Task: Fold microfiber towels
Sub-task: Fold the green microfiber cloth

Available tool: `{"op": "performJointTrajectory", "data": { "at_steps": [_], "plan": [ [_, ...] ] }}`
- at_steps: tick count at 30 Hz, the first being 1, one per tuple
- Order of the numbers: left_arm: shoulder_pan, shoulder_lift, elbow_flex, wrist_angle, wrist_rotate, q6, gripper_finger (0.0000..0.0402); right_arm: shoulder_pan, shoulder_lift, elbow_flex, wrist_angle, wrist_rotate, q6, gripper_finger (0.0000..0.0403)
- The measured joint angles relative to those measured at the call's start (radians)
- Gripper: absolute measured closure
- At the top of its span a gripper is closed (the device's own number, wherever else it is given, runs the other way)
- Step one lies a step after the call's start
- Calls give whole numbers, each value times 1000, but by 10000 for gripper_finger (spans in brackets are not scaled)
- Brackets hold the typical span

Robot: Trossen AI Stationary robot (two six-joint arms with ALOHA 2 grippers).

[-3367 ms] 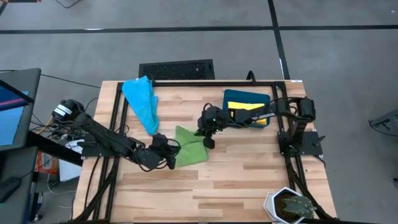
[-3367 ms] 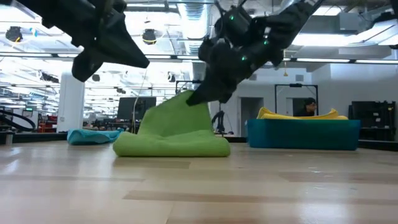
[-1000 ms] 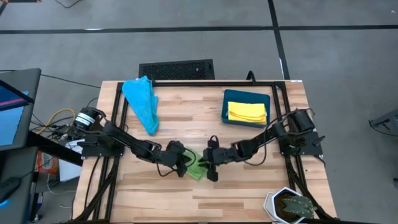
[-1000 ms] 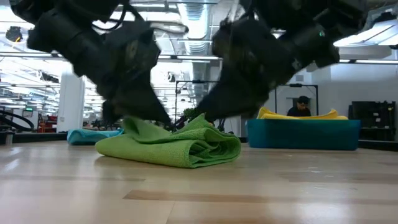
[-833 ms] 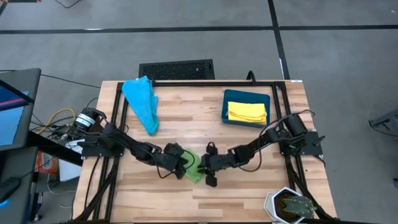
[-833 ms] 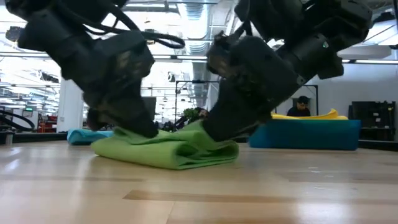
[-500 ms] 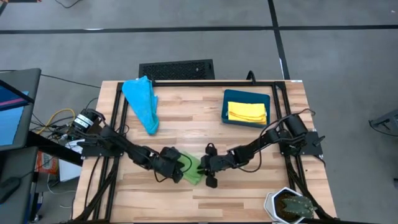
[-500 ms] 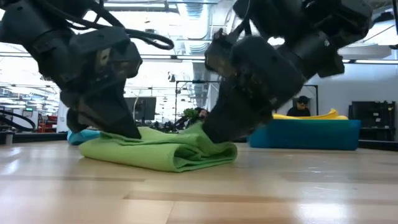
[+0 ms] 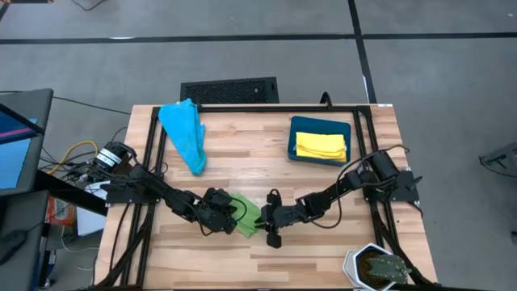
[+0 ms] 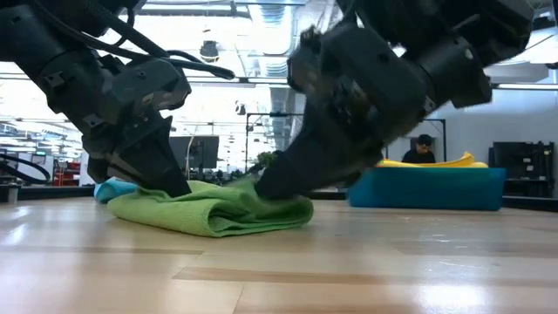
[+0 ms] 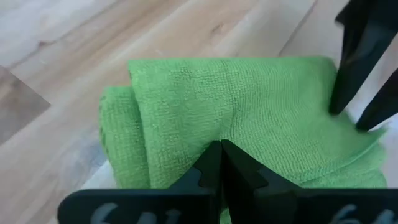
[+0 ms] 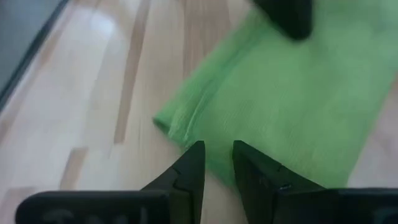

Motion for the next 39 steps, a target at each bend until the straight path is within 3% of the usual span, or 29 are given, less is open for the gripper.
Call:
{"op": "performJointTrajectory", "data": {
  "at_steps": [7,13,22,31,39],
  "plan": [
    [0,0,0,0,-15,-1,401,45,49,4,9,83,60,294],
    [5,-1,5,16,-23,-2,401,55,5,-2,-20,86,60,294],
    [6,-9,87,16,-60,-24,401,79,-109,11,-32,195,-141,294],
    [-9,-9,138,-167,-74,-109,401,79,67,35,178,192,-150,294],
    [-48,20,138,-293,-102,-266,401,117,167,110,99,204,-150,294]
  ]
}}
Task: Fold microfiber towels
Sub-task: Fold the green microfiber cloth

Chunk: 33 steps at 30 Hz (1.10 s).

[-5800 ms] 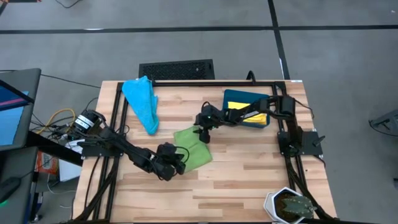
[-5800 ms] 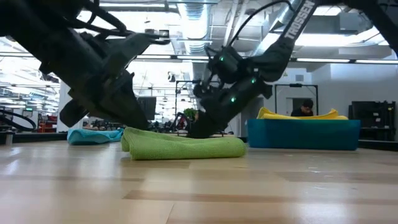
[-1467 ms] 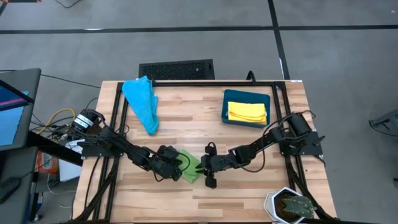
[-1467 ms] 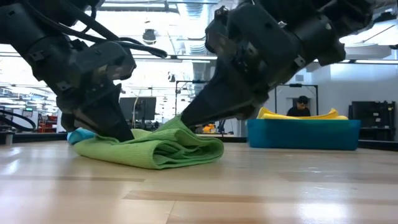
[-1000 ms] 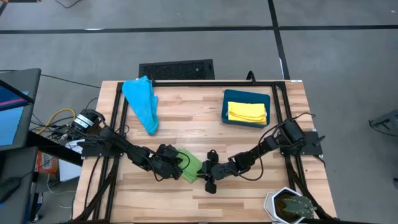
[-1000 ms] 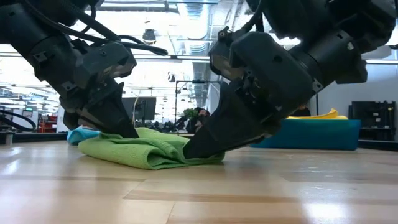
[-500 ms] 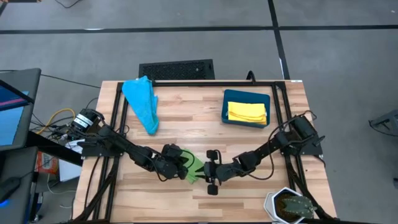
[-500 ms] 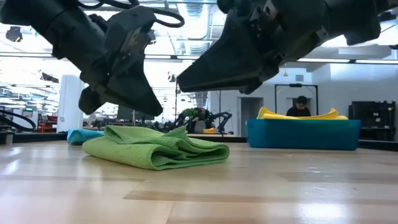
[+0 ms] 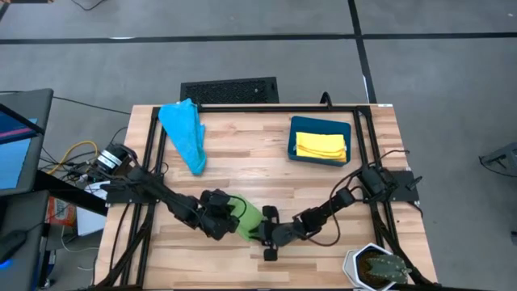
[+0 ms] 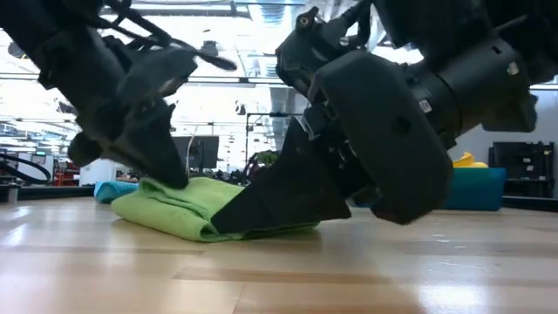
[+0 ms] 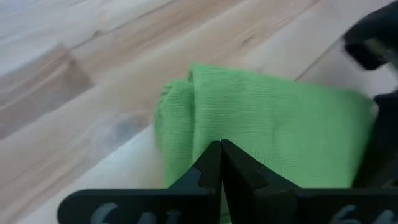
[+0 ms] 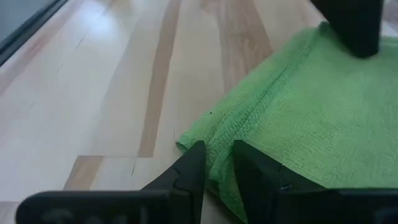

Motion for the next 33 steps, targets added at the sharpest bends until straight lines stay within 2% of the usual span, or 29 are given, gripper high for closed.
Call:
{"op": "performJointTrajectory", "data": {
  "at_steps": [6,12,14,17,20,22,27,33],
  "plan": [
    [-9,54,0,-2,21,-33,401,6,-52,5,-74,-17,0,294],
    [-13,64,1,-6,8,-32,402,6,-218,8,-165,-17,-19,294],
    [-13,63,1,-6,9,-32,401,-4,-274,7,-275,-16,41,293],
    [-16,62,1,-3,20,-32,402,-27,-368,7,-496,-13,228,275],
    [-27,62,0,0,19,-38,401,-57,-432,7,-690,-10,363,236],
    [-33,62,0,2,17,-38,402,-83,-454,6,-741,-9,403,201],
    [-34,62,-1,4,12,-10,401,-161,-419,15,-675,-17,401,128],
    [-33,62,-1,12,1,27,401,-211,-266,113,-687,-102,339,111]
  ]
}}
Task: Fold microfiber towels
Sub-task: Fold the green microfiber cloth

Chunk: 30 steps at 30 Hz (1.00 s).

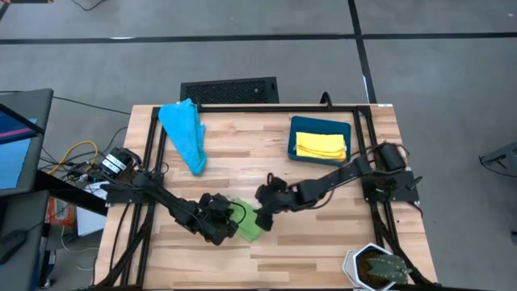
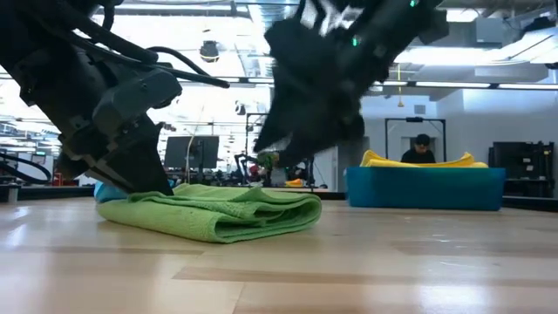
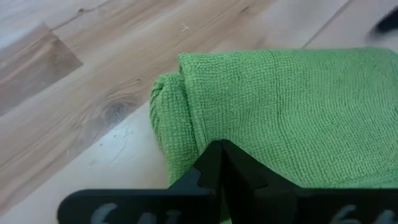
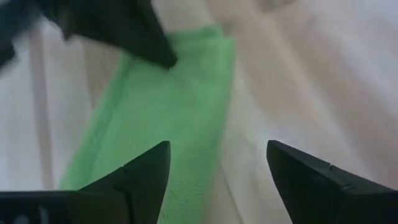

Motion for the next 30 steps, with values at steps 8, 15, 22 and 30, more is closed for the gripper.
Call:
{"op": "performJointTrajectory", "data": {
  "at_steps": [8,15,22,30],
  "plan": [
    [1,0,0,-14,-15,23,401,-28,166,133,-50,-88,-31,111],
    [5,-1,0,-9,-47,34,401,-30,228,219,-110,-173,-44,142],
    [29,-98,3,-24,3,107,401,-26,203,216,-146,-174,-81,216],
    [32,-295,-5,-106,-8,153,401,-62,191,216,-143,-231,-77,184]
  ]
}}
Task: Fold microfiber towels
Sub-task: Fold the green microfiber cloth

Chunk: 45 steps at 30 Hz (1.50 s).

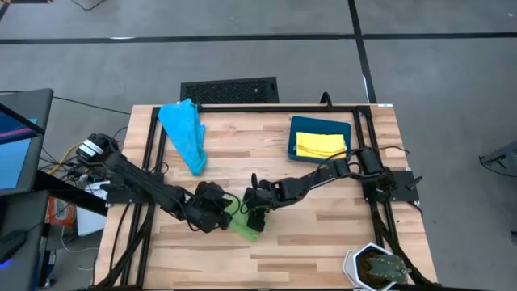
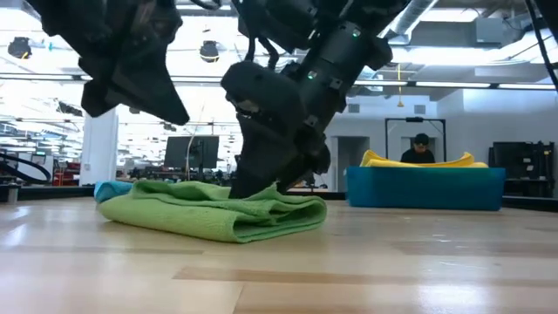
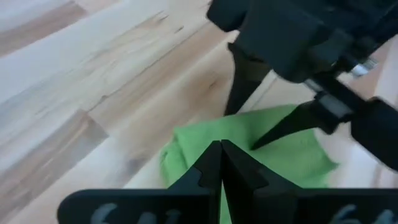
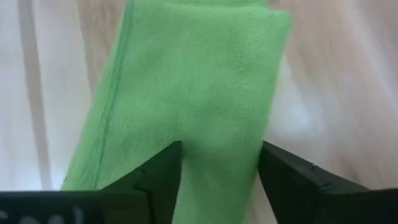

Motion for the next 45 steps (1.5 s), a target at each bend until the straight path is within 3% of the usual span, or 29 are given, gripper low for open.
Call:
{"op": "performJointTrajectory", "data": {
  "at_steps": [5,8,10,18,23,28,38,42,45],
  "plan": [
    [-49,71,-2,188,-27,16,401,-13,-28,-1,-10,-8,3,142],
    [-73,182,12,371,-24,31,401,-31,-44,2,-12,-5,1,128],
    [-86,270,62,402,1,38,401,-40,-43,0,-19,-6,0,121],
    [-108,489,334,164,-10,3,401,-70,-185,2,-178,14,-165,111],
    [-92,585,385,93,21,-13,402,-84,-278,1,-273,13,-255,111],
    [-97,600,393,19,131,27,402,-102,-354,1,-310,8,-361,111],
    [-136,497,388,-377,290,493,402,-159,-331,-1,-218,-131,-515,111],
    [-127,407,375,-474,250,438,402,-169,-319,4,-146,-155,-548,111],
    [-132,307,384,-445,185,333,402,-181,-318,-2,-138,-168,-564,111]
  ]
}}
